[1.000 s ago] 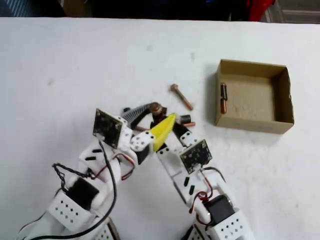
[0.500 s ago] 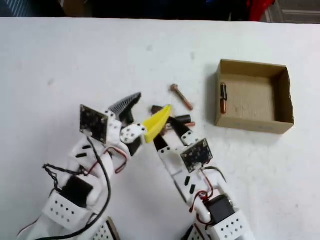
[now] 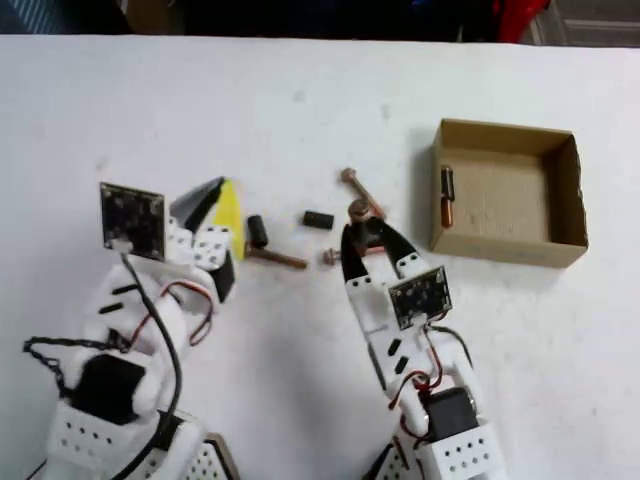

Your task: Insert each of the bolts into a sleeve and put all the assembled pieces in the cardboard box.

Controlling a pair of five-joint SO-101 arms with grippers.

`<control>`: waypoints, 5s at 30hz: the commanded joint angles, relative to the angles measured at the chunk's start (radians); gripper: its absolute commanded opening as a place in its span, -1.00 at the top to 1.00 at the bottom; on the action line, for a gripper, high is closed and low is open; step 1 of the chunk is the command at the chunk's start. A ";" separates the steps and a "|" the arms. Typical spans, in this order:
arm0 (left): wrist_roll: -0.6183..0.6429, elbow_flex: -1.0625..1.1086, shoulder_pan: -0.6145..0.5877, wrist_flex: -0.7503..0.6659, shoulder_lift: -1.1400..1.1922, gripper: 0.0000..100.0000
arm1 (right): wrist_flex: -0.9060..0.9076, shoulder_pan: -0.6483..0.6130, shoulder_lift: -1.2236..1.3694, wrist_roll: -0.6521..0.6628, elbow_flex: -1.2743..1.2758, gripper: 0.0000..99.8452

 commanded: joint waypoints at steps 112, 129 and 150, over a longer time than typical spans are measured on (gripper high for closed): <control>-0.054 0.405 -0.318 0.353 -0.372 0.95 | 1.351 0.424 2.474 0.152 -2.768 0.64; -0.054 0.408 -0.321 0.358 -0.372 0.95 | 1.359 0.257 2.206 0.146 -2.705 0.79; -0.054 0.370 -0.315 0.489 -0.509 0.95 | 1.283 0.028 1.501 0.152 -1.923 0.79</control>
